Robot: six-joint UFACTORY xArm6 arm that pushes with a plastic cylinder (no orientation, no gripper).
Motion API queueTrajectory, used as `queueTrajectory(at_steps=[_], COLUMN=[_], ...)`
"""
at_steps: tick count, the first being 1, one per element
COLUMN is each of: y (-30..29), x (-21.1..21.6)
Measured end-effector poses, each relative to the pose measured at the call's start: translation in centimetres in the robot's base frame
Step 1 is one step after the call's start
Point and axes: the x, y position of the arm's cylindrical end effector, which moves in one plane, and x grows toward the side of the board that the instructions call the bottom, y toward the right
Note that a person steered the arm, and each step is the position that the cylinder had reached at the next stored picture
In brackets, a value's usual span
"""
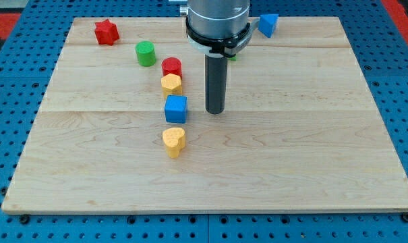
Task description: Push the green star to the top center
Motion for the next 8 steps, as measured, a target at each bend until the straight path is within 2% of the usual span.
queueTrajectory(at_steps=[3,4,5,6,7,8], y=[0.0,1.4,5.3,5.7,5.0,2.0], x=[-0.1,-1.8,-7.2,-10.8,-14.2,-15.3])
